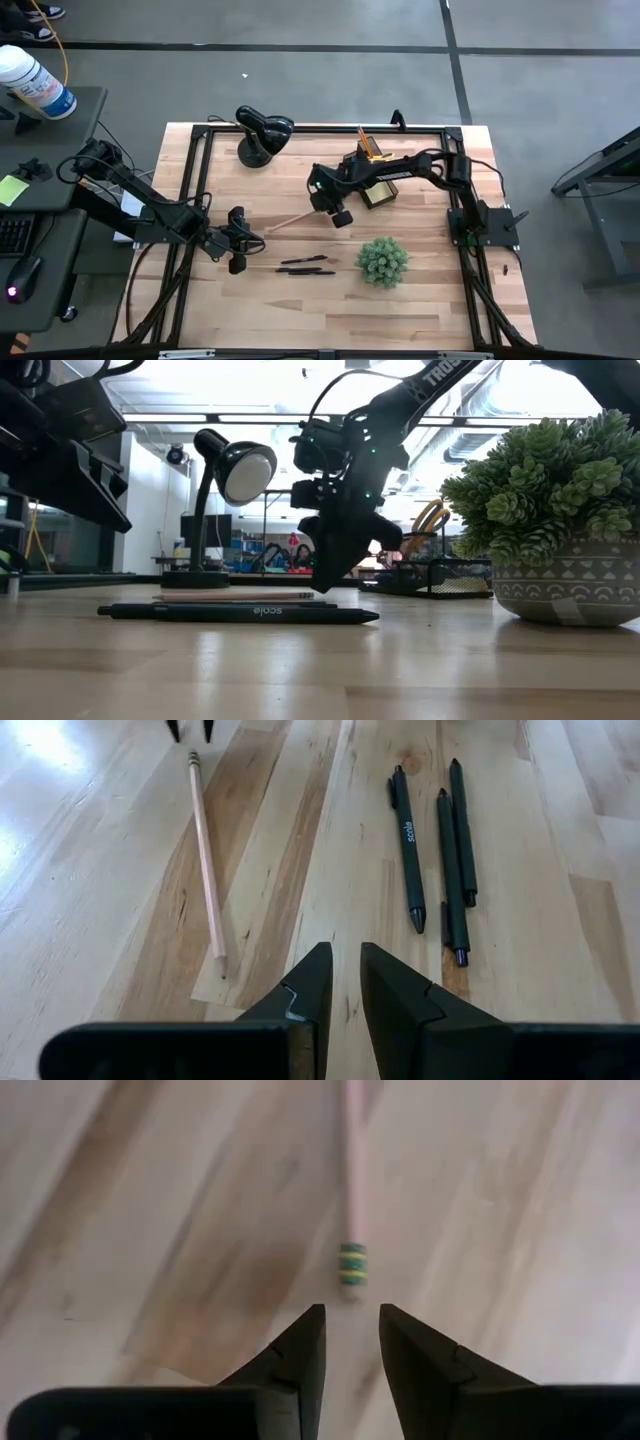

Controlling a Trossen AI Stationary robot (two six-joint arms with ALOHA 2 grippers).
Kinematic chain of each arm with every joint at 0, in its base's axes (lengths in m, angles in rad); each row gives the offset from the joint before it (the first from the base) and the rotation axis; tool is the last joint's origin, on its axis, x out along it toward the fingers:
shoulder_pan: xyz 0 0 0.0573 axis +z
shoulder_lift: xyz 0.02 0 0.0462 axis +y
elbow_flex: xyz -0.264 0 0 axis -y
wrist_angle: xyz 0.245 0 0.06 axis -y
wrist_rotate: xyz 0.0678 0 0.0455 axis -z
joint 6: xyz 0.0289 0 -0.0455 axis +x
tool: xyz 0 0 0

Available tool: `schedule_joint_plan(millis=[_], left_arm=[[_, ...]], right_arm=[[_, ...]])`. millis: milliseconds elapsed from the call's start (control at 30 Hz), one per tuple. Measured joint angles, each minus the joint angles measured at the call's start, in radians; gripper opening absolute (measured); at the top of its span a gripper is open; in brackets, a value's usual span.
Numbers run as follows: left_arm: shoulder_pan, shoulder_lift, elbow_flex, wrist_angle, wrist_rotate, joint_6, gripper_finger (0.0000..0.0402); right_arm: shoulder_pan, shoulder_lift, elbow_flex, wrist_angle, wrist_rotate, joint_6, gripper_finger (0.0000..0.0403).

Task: Pick and place office supplies into organizer
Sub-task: Put the white pencil into the desk organizer

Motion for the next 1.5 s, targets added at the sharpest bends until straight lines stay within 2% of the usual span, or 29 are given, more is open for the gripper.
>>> schedule_joint_plan(millis=[133,333,733,833,1100,1500], left_arm=[[0.000,0.000,0.000,0.000,0.000,0.001,0.0044],[0.000,0.000,0.000,0.000,0.000,0.000,0.0044],[0.000,0.000,0.000,0.001,0.003,-0.002,0.0044],[0.000,0.000,0.000,0.001,0.001,-0.001,0.0044],[0.000,0.000,0.000,0.001,0.001,0.000,0.0044],[0.000,0.000,0.000,0.000,0.000,0.000,0.0044]], right_arm=[[0.013,0.005,0.000,0.020,-0.002,0.000,0.0094],[0.012,0.034,0.003,0.036,0.054,0.003,0.0094],[-0.002,0.035,0.003,0.025,0.039,0.004,0.0093],[-0.003,0.042,0.002,0.020,0.030,0.020,0.0078],[-0.002,0.052,0.003,0.017,0.016,0.019,0.0009],[-0.002,0.055,0.024,-0.007,0.027,0.019,0.0004]])
